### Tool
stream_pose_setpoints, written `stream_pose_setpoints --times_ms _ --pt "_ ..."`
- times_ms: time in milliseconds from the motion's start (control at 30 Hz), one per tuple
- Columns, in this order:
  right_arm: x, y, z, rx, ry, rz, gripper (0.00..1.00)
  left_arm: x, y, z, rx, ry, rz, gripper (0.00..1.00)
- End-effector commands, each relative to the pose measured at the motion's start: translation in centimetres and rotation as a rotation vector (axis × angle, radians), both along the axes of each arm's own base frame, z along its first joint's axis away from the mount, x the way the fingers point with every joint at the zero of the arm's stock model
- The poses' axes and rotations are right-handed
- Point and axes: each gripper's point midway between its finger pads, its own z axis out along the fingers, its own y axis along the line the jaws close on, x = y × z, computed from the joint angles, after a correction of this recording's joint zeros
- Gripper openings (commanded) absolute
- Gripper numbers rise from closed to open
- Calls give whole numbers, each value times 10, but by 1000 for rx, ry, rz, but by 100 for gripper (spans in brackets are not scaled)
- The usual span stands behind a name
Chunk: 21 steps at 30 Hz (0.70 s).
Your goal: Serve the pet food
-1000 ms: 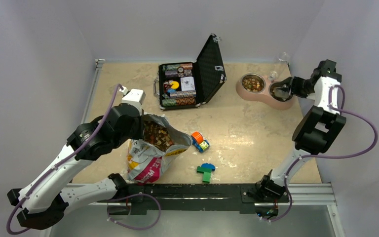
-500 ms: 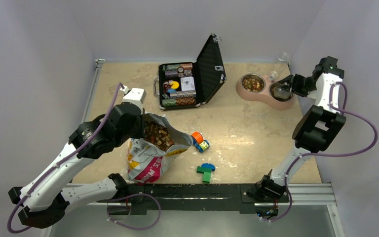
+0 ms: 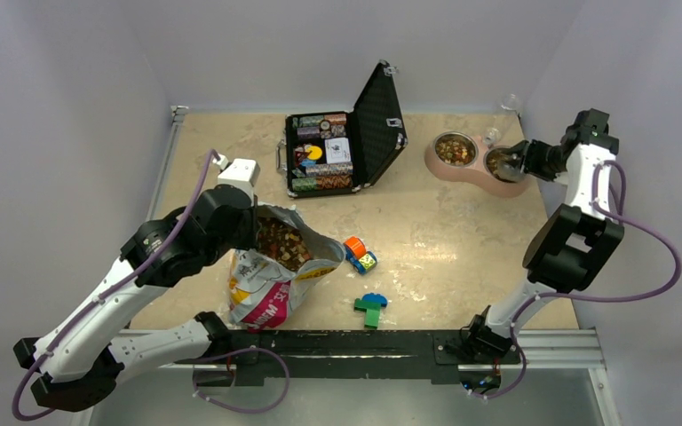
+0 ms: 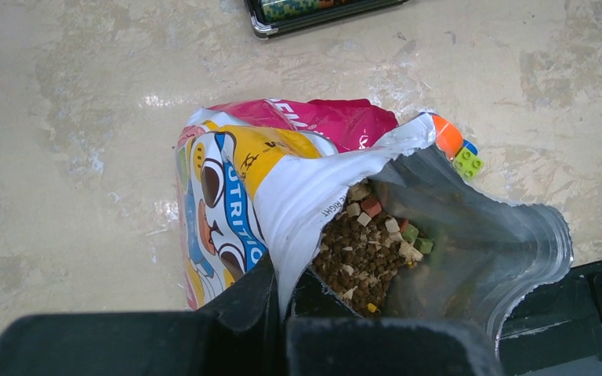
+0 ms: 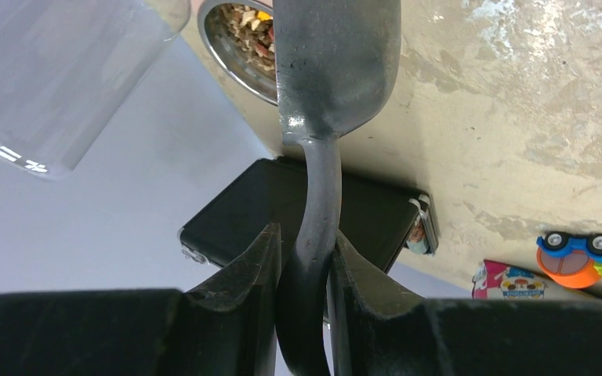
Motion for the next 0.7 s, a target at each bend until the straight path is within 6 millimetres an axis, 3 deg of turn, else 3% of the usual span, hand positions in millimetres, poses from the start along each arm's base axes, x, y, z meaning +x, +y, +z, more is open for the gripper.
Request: stream_pose_setpoints --times_ms 0,100,267,467,667 --pt "3 -14 13 -78 -61 -58 0 22 -4 61 -166 -198 78 0" --pt "6 -9 7 -48 -64 -43 0 21 -3 60 -169 -189 82 0" --pt "8 -14 26 -120 -116 -47 0 19 1 60 -160 -191 91 0" --pt "3 -2 4 -82 -73 -23 0 17 3 57 -163 -186 97 0" --pt "9 -1 30 -140 -146 -7 0 17 2 59 -155 -188 79 0"
